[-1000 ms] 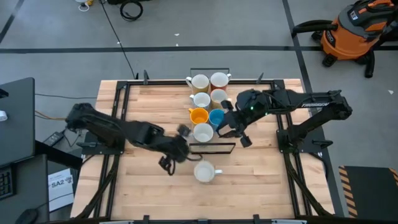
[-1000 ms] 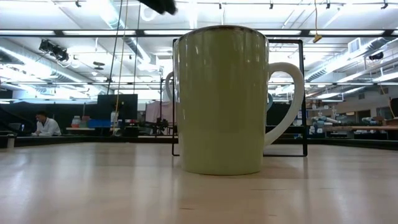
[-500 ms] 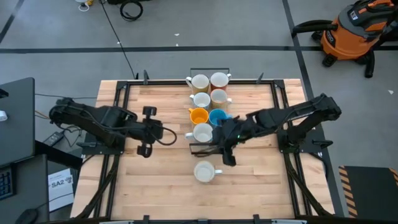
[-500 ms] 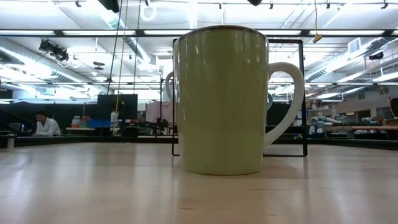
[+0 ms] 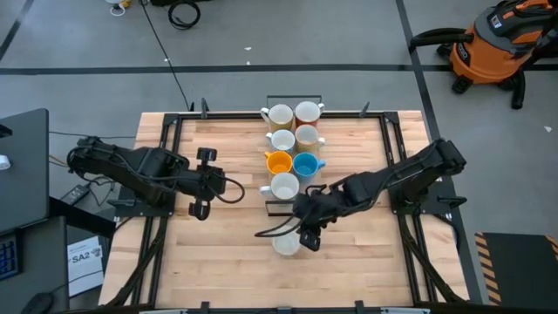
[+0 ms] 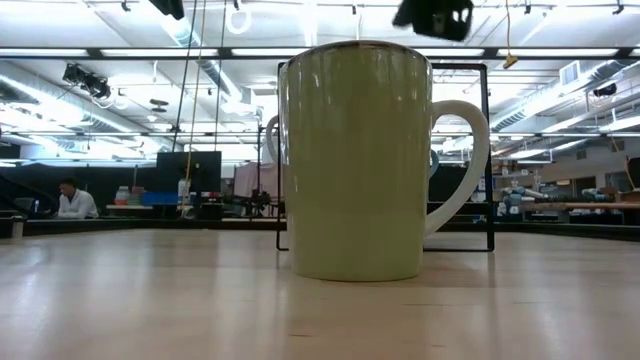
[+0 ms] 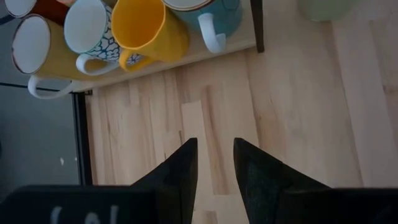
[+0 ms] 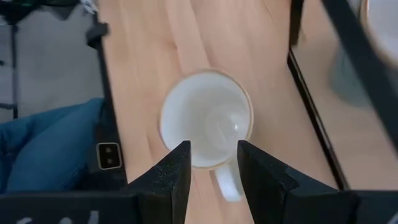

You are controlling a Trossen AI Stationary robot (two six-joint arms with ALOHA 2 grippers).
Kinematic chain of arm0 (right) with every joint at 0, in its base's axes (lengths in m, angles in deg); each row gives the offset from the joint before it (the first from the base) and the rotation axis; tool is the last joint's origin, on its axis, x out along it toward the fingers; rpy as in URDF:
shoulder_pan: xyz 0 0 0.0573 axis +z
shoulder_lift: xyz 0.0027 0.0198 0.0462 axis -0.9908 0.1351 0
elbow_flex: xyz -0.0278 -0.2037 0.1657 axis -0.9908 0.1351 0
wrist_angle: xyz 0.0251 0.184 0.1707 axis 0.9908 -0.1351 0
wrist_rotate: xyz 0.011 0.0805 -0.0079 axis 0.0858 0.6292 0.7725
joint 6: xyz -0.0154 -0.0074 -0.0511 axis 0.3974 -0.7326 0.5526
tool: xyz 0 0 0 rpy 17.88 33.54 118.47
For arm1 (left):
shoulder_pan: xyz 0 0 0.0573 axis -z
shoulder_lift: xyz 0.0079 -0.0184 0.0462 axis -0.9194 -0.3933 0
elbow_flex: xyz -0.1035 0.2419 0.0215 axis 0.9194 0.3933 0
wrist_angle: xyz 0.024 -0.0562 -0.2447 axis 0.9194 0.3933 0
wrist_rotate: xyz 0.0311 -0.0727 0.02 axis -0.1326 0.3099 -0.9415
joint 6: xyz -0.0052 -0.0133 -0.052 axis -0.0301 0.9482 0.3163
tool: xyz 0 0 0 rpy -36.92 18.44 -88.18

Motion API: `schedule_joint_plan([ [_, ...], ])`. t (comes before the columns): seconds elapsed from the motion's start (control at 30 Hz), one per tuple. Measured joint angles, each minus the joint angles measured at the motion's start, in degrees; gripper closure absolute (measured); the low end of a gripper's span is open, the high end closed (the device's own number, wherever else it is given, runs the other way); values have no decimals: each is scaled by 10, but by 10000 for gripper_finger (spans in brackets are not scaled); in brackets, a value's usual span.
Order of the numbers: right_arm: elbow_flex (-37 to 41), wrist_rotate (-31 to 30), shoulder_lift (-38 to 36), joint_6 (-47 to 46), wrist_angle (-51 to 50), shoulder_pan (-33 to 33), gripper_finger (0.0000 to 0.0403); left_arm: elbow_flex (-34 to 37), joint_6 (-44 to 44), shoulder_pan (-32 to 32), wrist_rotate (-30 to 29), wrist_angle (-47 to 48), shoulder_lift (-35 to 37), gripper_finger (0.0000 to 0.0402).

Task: Place coffee mugs
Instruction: Put the green mug on the shelf

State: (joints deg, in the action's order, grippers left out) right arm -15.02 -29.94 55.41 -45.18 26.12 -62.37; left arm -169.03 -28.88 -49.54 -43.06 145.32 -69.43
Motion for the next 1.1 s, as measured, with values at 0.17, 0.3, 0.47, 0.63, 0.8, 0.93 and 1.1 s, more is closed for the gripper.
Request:
schedule_joint_plan([
  [0.17,0,0,30,-58,-19,2,266,0,-1,0,0,0,0,292],
  [0.3,0,0,47,-81,-18,2,266,0,-1,0,0,0,0,292],
  [0.47,-1,-12,50,-109,-16,2,266,0,-2,0,0,0,0,292],
  [0.63,-1,-38,50,-121,-16,2,267,0,-2,0,0,0,0,292],
  [0.8,-1,-47,50,-152,-16,8,267,0,-2,0,0,0,0,292],
  [0.93,-1,-47,50,-198,-18,16,267,0,-2,0,0,0,0,292],
  [1.1,0,-47,50,-232,-18,28,267,0,-2,0,0,0,0,292],
])
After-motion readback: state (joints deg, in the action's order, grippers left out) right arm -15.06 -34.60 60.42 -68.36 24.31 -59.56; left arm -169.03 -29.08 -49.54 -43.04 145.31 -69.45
